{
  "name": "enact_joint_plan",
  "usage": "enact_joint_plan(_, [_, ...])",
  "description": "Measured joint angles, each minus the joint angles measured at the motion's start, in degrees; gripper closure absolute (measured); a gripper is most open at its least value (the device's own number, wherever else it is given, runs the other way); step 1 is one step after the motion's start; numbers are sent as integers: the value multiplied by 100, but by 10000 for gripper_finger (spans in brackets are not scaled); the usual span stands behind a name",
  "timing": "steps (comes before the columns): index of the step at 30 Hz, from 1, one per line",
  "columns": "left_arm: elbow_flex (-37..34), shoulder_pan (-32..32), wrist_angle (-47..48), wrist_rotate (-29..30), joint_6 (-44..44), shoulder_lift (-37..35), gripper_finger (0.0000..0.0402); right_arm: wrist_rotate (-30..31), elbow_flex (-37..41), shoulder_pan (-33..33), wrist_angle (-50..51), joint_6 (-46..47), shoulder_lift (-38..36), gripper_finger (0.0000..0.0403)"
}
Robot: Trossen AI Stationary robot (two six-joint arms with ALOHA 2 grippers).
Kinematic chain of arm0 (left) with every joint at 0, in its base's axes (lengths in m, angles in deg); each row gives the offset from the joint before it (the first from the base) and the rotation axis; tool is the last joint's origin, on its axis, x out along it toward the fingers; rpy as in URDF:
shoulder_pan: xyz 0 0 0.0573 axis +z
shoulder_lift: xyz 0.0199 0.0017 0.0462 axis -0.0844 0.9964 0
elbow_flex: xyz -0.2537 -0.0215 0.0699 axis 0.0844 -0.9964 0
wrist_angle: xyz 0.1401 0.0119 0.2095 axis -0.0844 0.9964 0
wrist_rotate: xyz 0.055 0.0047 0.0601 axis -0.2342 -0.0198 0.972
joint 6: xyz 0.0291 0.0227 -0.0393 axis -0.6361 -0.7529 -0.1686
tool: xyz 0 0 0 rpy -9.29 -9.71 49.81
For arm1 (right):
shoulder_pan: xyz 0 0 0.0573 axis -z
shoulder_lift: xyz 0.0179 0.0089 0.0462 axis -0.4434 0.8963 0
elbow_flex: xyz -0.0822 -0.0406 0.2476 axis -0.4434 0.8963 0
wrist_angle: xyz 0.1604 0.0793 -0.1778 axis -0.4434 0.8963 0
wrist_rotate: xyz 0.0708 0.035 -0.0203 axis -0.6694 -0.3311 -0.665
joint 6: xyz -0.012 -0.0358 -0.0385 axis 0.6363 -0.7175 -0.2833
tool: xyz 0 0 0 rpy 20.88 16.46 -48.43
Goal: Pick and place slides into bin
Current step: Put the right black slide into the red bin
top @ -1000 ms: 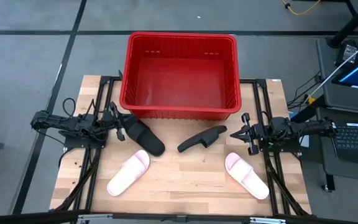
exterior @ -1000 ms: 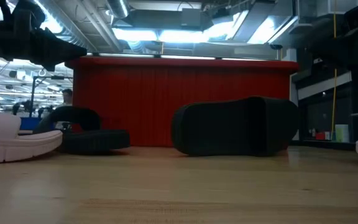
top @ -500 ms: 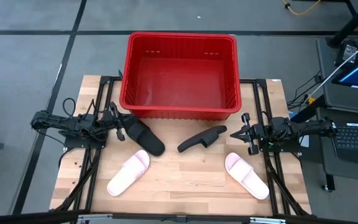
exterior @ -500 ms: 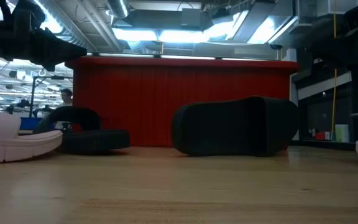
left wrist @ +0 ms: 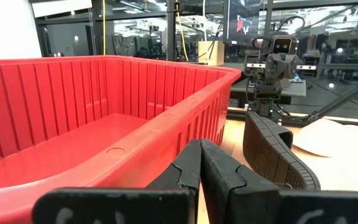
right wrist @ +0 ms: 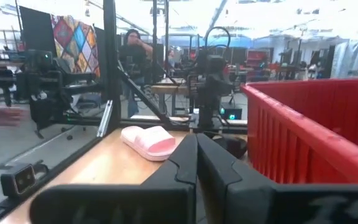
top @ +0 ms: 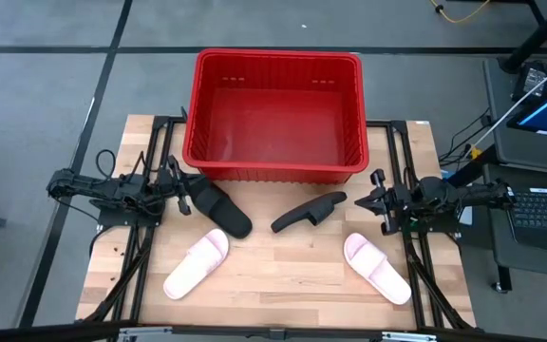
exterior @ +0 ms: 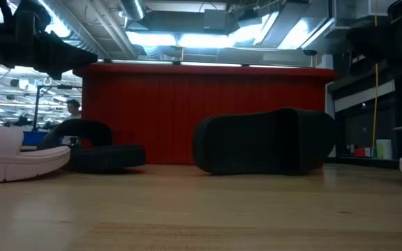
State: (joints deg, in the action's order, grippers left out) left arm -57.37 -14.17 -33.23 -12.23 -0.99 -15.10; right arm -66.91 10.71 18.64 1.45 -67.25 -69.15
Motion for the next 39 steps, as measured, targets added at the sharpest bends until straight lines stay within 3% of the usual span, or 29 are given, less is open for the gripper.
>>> enact_joint_plan(5, [0,0,0,0,0,0,397,17,0,0,39,199,0,391])
enact_joint_plan(12, [2,-2,-10,0,279,-1,398,866,-2,0,203,1416,0,391])
enact_joint_plan(21, [2,-2,-112,-3,302,0,398,881,-2,0,551,2394,0,391])
enact_joint_plan(29, [2,-1,-771,-619,467,0,398,879,-2,1,562,2352,0,391])
enact_joint_plan(39, [2,-2,-763,-656,897,-2,398,872,-2,0,566,2017,0,391])
